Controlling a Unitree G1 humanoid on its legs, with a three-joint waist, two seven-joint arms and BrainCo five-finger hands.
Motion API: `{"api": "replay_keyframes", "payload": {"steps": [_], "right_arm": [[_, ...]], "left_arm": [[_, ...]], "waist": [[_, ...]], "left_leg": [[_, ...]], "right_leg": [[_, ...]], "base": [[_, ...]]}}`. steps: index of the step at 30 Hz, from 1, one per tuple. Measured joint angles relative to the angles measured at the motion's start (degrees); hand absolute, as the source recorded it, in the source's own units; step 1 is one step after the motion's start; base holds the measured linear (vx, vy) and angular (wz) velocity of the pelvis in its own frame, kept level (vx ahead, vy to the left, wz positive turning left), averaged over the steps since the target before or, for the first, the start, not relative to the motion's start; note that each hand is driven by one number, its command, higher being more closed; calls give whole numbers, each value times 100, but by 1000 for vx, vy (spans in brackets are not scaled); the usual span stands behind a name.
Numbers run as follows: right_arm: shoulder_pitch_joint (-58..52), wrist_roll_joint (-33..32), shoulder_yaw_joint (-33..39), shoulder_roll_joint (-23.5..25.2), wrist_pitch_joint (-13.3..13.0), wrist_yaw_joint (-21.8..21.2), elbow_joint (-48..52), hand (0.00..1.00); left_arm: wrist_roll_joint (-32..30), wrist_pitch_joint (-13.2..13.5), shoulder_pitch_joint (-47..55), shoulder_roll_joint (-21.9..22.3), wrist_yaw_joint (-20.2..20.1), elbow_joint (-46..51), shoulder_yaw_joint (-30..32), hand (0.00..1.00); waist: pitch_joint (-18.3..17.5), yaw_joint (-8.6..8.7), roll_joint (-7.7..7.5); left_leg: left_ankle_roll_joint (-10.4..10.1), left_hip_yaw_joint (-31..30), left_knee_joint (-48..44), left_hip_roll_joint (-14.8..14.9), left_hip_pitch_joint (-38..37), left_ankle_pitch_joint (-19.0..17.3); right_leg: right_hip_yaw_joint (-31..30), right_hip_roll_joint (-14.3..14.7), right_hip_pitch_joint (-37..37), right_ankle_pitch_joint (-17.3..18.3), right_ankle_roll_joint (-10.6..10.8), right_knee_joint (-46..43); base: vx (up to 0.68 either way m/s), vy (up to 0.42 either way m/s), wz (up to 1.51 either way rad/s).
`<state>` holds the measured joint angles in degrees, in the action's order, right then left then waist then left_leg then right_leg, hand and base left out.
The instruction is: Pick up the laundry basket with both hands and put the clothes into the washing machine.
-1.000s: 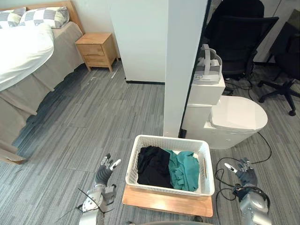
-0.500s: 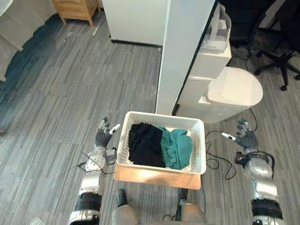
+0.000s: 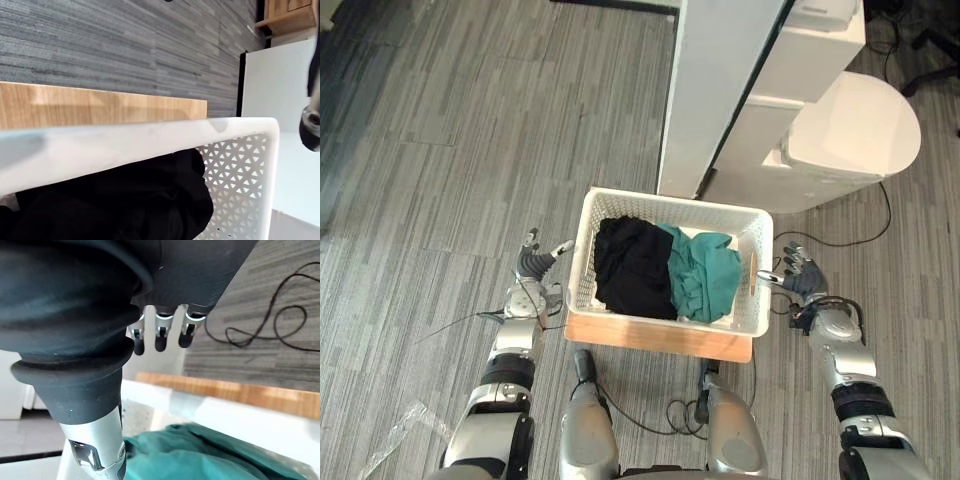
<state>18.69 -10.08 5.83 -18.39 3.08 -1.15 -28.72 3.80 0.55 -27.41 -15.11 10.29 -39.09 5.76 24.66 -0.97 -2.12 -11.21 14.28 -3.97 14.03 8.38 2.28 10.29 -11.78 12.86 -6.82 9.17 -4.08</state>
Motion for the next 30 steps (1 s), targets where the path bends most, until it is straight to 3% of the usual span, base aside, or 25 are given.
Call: {"api": "replay_keyframes", "payload": {"steps": [10, 16, 27, 28, 30], "right_arm": [[297, -81, -527, 393, -19, 222, -639, 0], [424, -77, -613, 372, -65, 273, -717, 0], [979, -42, -925, 190, -275, 441, -1275, 0], [1120, 18, -939, 152, -276, 475, -1360, 100], [1354, 109, -1065, 80, -284, 486, -1563, 100]], "left_arm": [[-255, -7, -518, 184, 134, -213, -849, 0], [-621, -2, -544, 173, 255, -224, -1012, 0], [-898, -3, -1187, 4, 415, -1138, -1195, 0], [-923, 1, -1306, -5, 458, -1241, -1200, 100], [-935, -10, -1433, -71, 481, -1350, -1314, 100]], "waist": [[137, 5, 7], [138, 8, 9], [138, 30, 8], [138, 37, 8], [135, 43, 3]], "left_leg": [[17, -154, -217, 1, 416, -9], [18, -161, -222, 0, 501, -8], [48, -148, -122, -8, 652, 89], [67, -149, -10, -18, 680, 179], [53, -157, 86, -17, 698, 265]], "right_leg": [[73, -37, 263, -2, 0, -83], [84, -42, 338, -7, -5, -82], [87, -37, 503, -134, -47, 17], [113, -34, 547, -188, -65, 59], [155, -21, 550, -238, -81, 142]], "base": [[-19, 13, 5], [0, 0, 0], [-3, 0, 0], [-54, -2, 6], [-54, -9, 7]]}}
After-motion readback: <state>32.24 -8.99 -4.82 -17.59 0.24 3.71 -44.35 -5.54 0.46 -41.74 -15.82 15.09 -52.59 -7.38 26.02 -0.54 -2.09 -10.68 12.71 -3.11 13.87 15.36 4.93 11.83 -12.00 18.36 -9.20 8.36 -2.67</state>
